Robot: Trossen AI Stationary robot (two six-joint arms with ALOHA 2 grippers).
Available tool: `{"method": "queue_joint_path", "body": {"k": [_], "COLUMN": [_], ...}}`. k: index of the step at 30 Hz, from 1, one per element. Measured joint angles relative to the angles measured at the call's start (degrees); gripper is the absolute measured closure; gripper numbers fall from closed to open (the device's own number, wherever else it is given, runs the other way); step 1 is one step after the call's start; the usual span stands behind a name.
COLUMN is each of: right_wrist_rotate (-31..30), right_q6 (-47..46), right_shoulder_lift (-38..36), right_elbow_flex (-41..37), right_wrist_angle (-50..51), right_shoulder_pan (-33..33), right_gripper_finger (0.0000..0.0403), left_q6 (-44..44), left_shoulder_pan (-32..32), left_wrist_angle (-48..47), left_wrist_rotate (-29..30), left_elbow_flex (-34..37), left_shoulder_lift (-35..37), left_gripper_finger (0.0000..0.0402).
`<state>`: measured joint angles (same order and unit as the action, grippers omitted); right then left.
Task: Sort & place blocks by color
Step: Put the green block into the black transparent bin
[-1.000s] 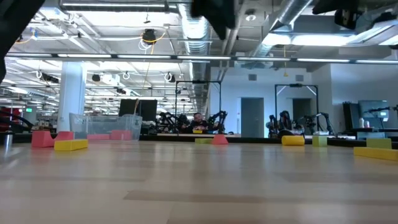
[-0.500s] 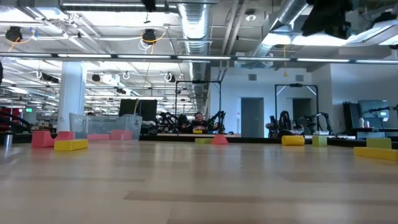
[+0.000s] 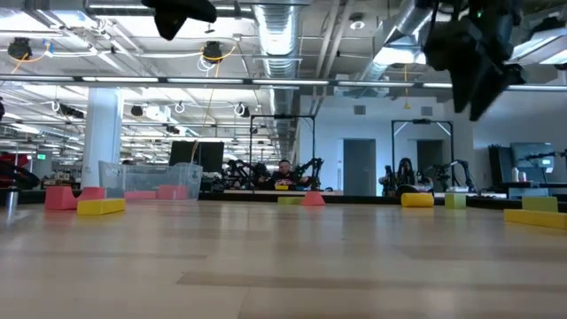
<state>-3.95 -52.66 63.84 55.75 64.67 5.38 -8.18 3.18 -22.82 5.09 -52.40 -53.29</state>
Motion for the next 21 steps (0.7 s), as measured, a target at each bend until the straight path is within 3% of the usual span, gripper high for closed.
{"method": "queue_joint_path", "body": {"k": [4,8,14,21], "right_wrist_rotate": [2.3,4.8,8.2,8.9], "right_q6": [0.4,6.7,20.7,30.1], "right_shoulder_lift": [5.5,11.2,20.4,28.4], "right_elbow_flex": [0.0,0.0,0.0,-0.6], "right_wrist_angle": [8.3,12.1,12.1,11.7], "right_shoulder_pan": [2.0,2.1,4.6,7.8], "right_gripper_finger": [0.0146,0.0124,0.0115,0.0115], "left_q6": [-0.6,-3.7,-4.8,-8.4], "left_shoulder_pan": [1.0,1.8,3.0,3.5], "left_wrist_angle": [2.7,1.0,0.1,-2.0], "left_wrist_rotate": [0.6,2.2,3.2,2.8], "left_elbow_flex": [2.9,3.0,3.0,3.0], "left_shoulder_lift": [0.8,0.8,0.8,0.8], "left_gripper_finger": [0.0343,0.0321,0.0295,0.0289]}}
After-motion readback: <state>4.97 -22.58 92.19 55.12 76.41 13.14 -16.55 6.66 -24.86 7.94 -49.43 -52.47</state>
